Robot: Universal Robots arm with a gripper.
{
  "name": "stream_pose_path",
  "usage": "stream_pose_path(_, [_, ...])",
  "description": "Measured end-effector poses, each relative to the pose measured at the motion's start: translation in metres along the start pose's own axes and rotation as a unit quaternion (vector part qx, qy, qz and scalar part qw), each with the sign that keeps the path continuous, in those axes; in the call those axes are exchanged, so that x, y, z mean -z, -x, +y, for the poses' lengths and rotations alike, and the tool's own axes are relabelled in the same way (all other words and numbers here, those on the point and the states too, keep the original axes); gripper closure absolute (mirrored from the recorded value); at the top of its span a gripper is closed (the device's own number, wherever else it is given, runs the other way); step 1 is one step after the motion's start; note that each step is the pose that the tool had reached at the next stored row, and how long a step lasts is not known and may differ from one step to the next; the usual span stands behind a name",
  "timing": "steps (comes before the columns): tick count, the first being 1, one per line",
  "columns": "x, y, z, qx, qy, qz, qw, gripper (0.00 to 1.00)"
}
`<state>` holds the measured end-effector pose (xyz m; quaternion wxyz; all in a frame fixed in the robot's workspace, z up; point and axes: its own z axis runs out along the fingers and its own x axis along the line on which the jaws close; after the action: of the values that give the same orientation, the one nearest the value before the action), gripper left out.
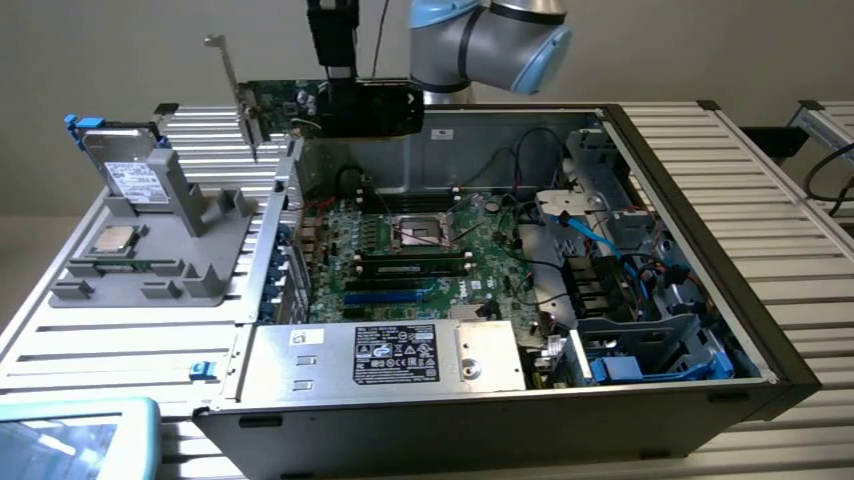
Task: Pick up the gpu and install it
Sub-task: 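Pick up the gpu and move the gpu toward the slot, then insert the gpu into the slot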
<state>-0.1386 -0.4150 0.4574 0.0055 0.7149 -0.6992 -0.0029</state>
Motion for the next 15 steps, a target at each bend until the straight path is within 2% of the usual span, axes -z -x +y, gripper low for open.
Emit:
stream_pose_path(2, [-0.0027, -0.006, -0.0271, 0.0, 0.0, 0.0, 1.0, 0.73])
stream_pose_path(5, [-0.0035, -0.008, -0.0384, 0.0, 0.0, -0.0001, 1.0, 0.73])
stream_pose_path(15, [-0.0035, -0.008, -0.0391, 0.0, 0.0, 0.0, 1.0, 0.73])
